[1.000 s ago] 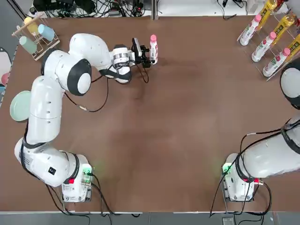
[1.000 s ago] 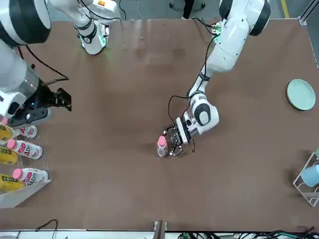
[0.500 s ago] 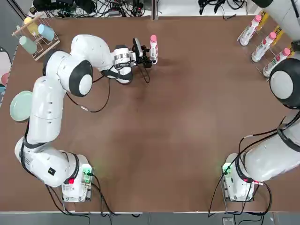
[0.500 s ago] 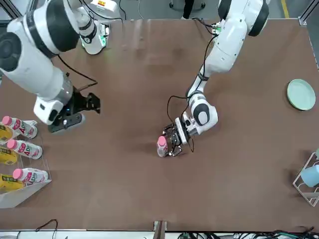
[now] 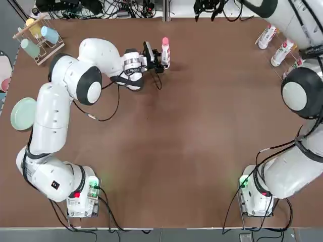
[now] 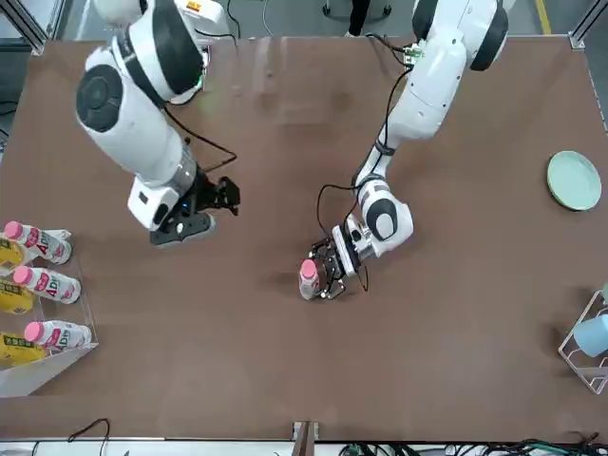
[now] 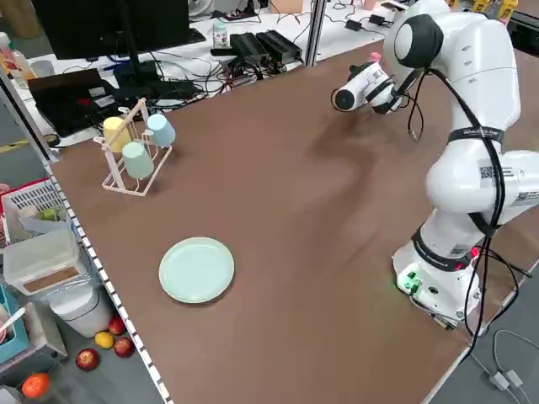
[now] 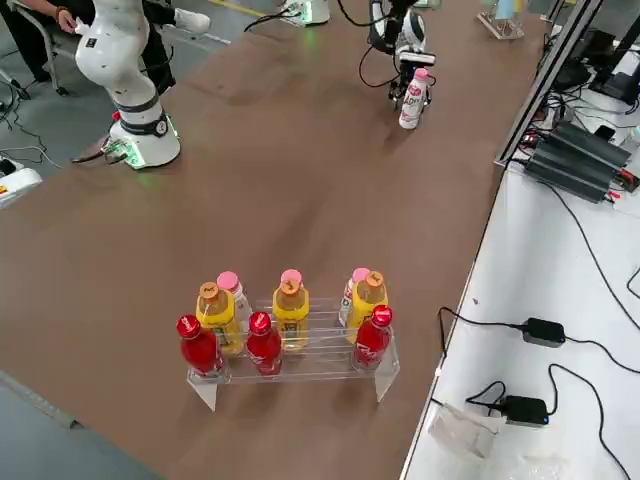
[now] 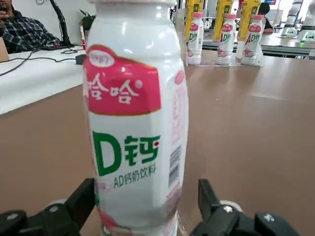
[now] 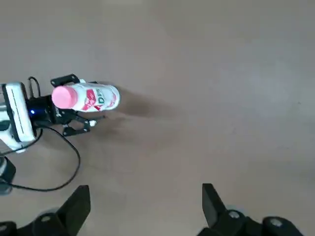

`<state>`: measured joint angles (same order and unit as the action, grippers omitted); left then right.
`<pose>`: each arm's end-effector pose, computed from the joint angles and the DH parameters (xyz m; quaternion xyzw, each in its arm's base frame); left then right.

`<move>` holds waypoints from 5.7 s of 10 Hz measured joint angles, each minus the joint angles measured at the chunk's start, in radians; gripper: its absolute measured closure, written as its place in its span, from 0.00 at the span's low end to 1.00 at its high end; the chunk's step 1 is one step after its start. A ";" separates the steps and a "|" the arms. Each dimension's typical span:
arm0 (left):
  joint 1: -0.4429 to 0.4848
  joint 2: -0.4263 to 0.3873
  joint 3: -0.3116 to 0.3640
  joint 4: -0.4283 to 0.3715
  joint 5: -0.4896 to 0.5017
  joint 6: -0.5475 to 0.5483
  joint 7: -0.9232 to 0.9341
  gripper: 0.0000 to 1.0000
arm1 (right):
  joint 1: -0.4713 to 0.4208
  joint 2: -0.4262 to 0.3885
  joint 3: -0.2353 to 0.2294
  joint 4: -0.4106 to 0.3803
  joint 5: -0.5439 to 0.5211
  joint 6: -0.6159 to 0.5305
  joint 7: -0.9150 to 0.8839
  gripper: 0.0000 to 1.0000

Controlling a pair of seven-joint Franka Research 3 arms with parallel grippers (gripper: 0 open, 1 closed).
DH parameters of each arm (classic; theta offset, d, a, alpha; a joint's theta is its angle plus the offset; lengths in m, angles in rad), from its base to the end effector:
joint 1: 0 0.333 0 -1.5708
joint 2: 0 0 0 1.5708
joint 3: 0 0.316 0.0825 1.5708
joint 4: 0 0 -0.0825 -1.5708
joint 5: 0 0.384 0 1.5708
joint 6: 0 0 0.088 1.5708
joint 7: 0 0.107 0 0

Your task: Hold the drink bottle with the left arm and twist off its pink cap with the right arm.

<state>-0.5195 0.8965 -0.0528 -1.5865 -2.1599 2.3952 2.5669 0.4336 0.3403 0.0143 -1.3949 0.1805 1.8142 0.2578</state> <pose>0.5763 -0.3741 0.1069 0.6774 -0.4516 0.4716 0.3387 0.5999 0.3031 0.5236 -0.9922 -0.0758 -0.0056 0.0986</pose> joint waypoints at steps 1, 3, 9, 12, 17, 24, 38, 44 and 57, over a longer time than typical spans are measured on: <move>-0.001 0.000 0.002 0.002 0.000 0.000 -0.007 0.14 | 0.026 0.022 0.000 -0.007 0.002 0.044 0.012 0.00; -0.007 0.000 0.005 0.008 0.000 0.000 -0.022 0.24 | 0.092 0.071 0.000 -0.010 0.002 0.115 0.083 0.01; -0.017 0.001 0.015 0.012 0.000 0.000 -0.033 0.39 | 0.189 0.263 -0.006 0.161 -0.066 0.142 0.216 0.07; -0.017 0.001 0.015 0.012 0.000 0.000 -0.034 0.39 | 0.237 0.335 -0.009 0.251 -0.104 0.181 0.329 0.07; -0.017 0.001 0.016 0.012 0.000 0.000 -0.038 0.39 | 0.259 0.382 -0.012 0.274 -0.183 0.218 0.402 0.13; -0.018 0.002 0.016 0.014 0.000 0.000 -0.046 0.39 | 0.267 0.408 -0.020 0.278 -0.221 0.306 0.513 0.29; -0.018 0.008 0.017 0.023 0.000 0.000 -0.054 0.39 | 0.264 0.458 -0.028 0.280 -0.245 0.415 0.511 0.54; -0.019 0.011 0.017 0.027 0.000 0.000 -0.055 0.39 | 0.263 0.457 -0.030 0.283 -0.247 0.415 0.438 0.57; -0.020 0.013 0.017 0.032 -0.001 0.000 -0.056 0.39 | 0.263 0.458 -0.025 0.278 -0.246 0.428 -0.005 0.57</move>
<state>-0.5396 0.9098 -0.0354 -1.5549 -2.1605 2.3954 2.5113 0.6968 0.7982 -0.0107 -1.1165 -0.0653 2.2418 0.2525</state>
